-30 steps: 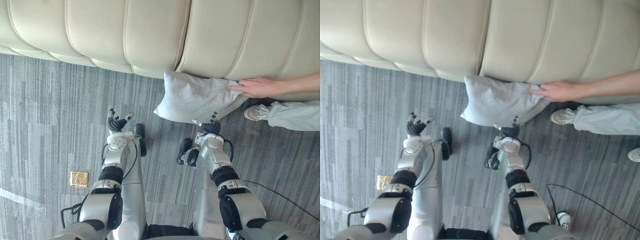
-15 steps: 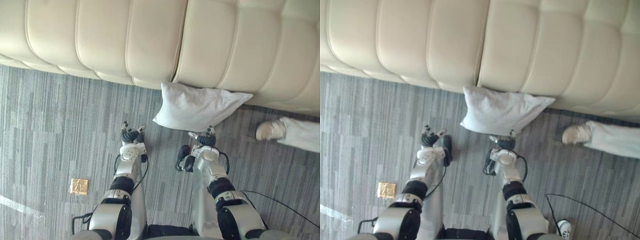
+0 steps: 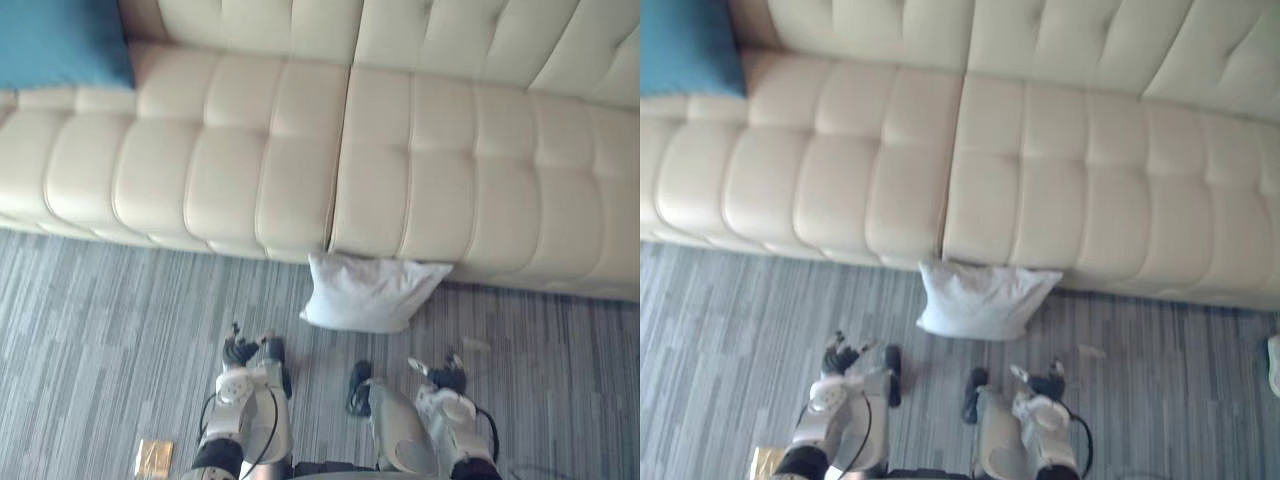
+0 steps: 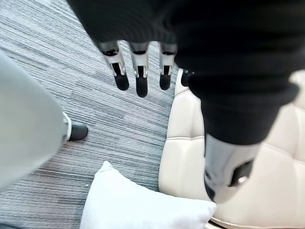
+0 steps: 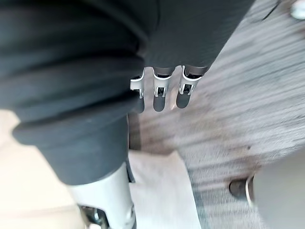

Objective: Pick up cushions and gather them together orderly.

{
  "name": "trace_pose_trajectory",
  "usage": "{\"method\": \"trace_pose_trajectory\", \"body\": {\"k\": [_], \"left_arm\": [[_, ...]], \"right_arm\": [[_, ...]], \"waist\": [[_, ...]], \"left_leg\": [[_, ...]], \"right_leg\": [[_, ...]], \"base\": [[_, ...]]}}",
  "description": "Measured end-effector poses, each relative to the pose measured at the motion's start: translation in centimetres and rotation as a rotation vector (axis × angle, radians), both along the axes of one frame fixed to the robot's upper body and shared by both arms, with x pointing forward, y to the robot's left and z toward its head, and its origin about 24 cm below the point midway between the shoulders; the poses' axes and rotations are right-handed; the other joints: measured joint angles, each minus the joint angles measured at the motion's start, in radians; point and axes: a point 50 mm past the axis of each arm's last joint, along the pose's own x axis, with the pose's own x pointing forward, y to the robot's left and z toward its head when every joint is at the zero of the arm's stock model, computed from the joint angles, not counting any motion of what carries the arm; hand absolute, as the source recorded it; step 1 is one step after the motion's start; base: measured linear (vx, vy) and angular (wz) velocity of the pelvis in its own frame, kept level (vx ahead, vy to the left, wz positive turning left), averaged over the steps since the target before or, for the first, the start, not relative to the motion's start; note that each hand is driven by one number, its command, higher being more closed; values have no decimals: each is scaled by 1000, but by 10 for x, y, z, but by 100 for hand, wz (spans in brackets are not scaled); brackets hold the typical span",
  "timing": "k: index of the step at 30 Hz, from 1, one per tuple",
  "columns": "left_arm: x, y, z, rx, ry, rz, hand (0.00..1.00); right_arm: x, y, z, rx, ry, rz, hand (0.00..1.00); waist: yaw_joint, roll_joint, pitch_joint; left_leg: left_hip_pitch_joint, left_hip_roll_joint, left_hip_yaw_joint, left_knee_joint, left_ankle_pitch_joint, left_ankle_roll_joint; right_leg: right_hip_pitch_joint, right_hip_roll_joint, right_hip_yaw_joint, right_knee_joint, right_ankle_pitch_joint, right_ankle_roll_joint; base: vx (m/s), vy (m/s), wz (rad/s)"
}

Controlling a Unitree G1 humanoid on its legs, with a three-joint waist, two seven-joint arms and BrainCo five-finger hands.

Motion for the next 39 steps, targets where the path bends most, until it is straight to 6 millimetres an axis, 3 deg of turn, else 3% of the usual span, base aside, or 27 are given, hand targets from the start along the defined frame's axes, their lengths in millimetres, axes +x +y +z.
{"method": "trace_pose_trajectory", "body": {"k": [7, 14, 16, 18, 20, 21, 24, 26, 27, 28, 29, 30, 31, 32, 34, 35, 37, 38, 39], "left_arm": [[-36, 6, -25, -36, 166, 42, 0], [-49, 8, -31, -44, 208, 65, 0], [-49, 9, -31, -44, 209, 65, 0], [-49, 10, -31, -41, 207, 61, 0], [-50, 14, -31, -34, 212, 60, 0], [-51, 16, -31, -33, 213, 50, 0], [-51, 16, -31, -33, 211, 54, 0], [-55, 17, -32, -23, 227, 38, 0], [-53, 25, -31, 13, 233, 3, 0], [-52, 23, -32, 11, 244, -2, 0], [-54, 20, -33, 1, 250, -1, 0], [-59, 10, -37, -26, 264, -1, 0], [-61, 7, -38, -32, 269, -5, 0], [-59, 6, -37, -33, 265, -7, 0], [-55, 5, -36, -24, 259, -28, 0], [-53, 4, -36, -19, 258, -40, 0], [-46, 5, -33, 3, 246, -79, 0], [-45, 1, -33, 9, 248, -111, 0], [-41, -2, -32, 16, 240, -141, 0]], "right_arm": [[-37, 11, -21, 88, 122, -27, 0], [-44, 13, -25, 107, 154, -22, 0], [-39, 15, -26, 109, 154, 1, 0], [-28, 13, -22, 95, 127, 26, 0], [-29, 13, -22, 95, 126, 26, 0], [-27, 13, -22, 94, 123, 28, 0], [-25, 13, -22, 94, 127, 32, 0], [-25, 15, -25, 104, 146, 40, 0], [-30, 22, -30, 125, 192, 55, 0], [-28, 17, -30, 116, 196, 59, 0], [-28, 14, -29, 108, 198, 59, 0], [-27, 3, -27, 76, 196, 60, 0], [-25, -2, -26, 60, 193, 63, 0], [-25, -4, -26, 53, 194, 68, 0], [-29, -5, -27, 50, 206, 63, 0], [-30, -5, -27, 51, 209, 61, 0], [-32, -5, -28, 51, 213, 58, 0], [-32, -9, -27, 40, 213, 55, 0], [-28, -10, -26, 38, 202, 54, 0]], "waist": [[-5, 6, -130], [-4, 9, -172], [6, 10, -166], [4, 29, -133], [1, 25, -129], [3, 17, -130], [3, 19, -130], [3, 13, -137], [1, -31, -155], [-5, -23, -149], [-5, -10, -154], [1, 32, -175], [0, 56, -179], [-4, 62, -177], [-37, 64, -168], [-44, 60, -163], [-41, 49, -154], [-42, 49, -154], [-46, 46, -148]], "left_leg": [[128, -5, 50, -109, 8, -9], [177, -7, 104, -141, 15, -7], [179, 6, 125, -107, -16, -10], [180, 51, 134, -19, -82, -17], [179, 73, 133, 9, -95, -14], [186, 77, 125, 9, -94, -13], [200, 92, 100, -10, -103, -37], [193, 95, 55, -37, -90, -82], [196, 74, 21, -66, -71, -119], [216, 89, -11, -81, -63, -138], [216, 100, -29, -97, -63, -140], [216, 142, -52, -128, -49, -127], [209, 173, -65, -119, -7, -136], [195, 182, -68, -102, 13, -130], [127, 204, -83, -42, 103, -46], [120, 206, -80, -37, 128, -44], [112, 183, -64, -12, 111, -68], [111, 135, -48, -1, 74, -89], [111, 111, -24, -7, 64, -75]], "right_leg": [[120, 0, 21, -144, 53, 13], [123, -2, 66, -156, 69, 15], [101, 0, 83, -100, 59, 28], [18, 15, 82, 113, 58, 31], [-38, 3, 64, 244, 48, 24], [-60, -49, 33, 327, 20, 18], [-75, -147, 10, 291, -5, 16], [-67, -150, 53, 154, 23, 30], [-53, -156, 89, 48, 60, 43], [-57, -135, 73, 69, 38, 94], [-54, -116, 68, 65, 22, 85], [-64, -60, 61, 75, 5, 56], [-77, -31, 44, 97, 4, 29], [-77, -25, 30, 106, -2, 19], [-24, -17, -52, 66, -1, 5], [-3, -16, -71, 49, 1, 2], [42, -19, -104, 20, 1, -20], [59, -25, -120, 14, 1, -20], [70, -32, -137, 13, 0, -20]], "base": [[95, 14, -15], [-19, 23, -22], [-55, 6, -54], [-99, 17, -40], [-108, -13, 5], [-67, -86, 25], [60, -173, 20], [102, -326, 7], [126, -378, 11], [169, -392, 10], [208, -358, -9], [263, -279, -13], [267, -277, -7], [255, -296, 32], [226, -327, 77], [191, -249, 81], [129, -134, 49], [121, -69, 41], [110, -43, 52]]}}
